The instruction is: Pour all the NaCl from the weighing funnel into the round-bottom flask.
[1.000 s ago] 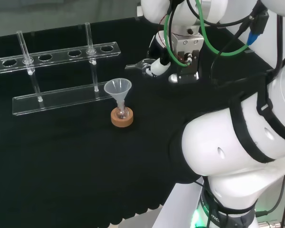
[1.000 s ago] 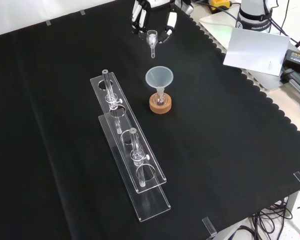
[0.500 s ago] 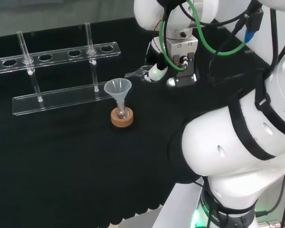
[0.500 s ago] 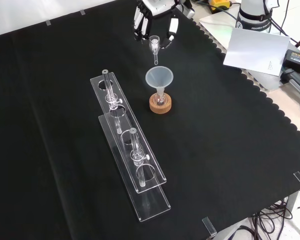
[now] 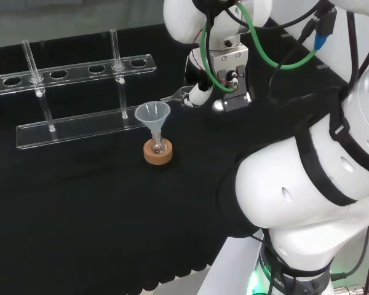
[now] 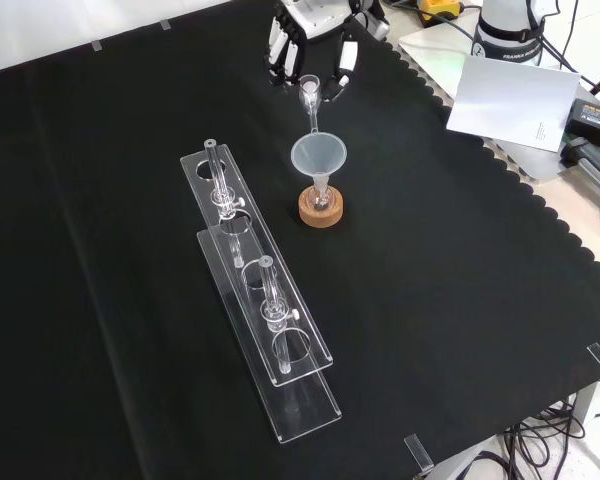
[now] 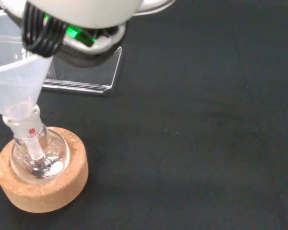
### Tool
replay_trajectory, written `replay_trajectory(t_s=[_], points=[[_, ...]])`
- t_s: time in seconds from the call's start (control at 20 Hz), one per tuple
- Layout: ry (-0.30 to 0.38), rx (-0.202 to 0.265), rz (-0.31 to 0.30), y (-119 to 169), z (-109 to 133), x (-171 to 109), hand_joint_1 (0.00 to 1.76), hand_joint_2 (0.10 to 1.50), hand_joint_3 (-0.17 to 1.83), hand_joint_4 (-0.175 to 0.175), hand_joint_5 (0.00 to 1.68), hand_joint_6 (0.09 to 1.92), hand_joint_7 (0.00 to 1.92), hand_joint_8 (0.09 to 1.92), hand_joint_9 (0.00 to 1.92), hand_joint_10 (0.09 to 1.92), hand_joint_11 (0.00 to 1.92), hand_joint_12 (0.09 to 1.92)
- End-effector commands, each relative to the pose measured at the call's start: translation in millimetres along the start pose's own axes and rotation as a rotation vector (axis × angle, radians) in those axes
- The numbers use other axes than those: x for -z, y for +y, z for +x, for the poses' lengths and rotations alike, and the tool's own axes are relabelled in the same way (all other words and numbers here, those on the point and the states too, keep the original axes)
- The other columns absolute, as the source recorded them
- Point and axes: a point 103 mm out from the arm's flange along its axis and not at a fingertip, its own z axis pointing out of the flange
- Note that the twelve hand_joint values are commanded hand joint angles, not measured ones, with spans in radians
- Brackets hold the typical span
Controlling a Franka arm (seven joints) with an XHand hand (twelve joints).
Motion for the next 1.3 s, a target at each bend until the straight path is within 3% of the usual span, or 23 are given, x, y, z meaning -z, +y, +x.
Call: replay_trajectory(t_s=[0.05, 0.5, 1.3], points=[[-0.041, 0.008, 0.017, 3.2, 0.4, 1.4, 1.15, 0.62, 0.60, 0.175, 1.52, 0.18, 0.85, 0.62, 1.29, 0.11, 1.14, 0.83], [-0.113, 0.028, 0.030, 6.3, 5.0, 8.1, 1.15, 0.62, 0.60, 0.175, 1.52, 0.17, 0.85, 0.62, 1.29, 0.11, 1.14, 0.83], [-0.182, 0.049, 0.041, 8.1, 9.6, 14.2, 1.15, 0.62, 0.60, 0.175, 1.52, 0.16, 0.84, 0.62, 1.29, 0.10, 1.14, 0.83]])
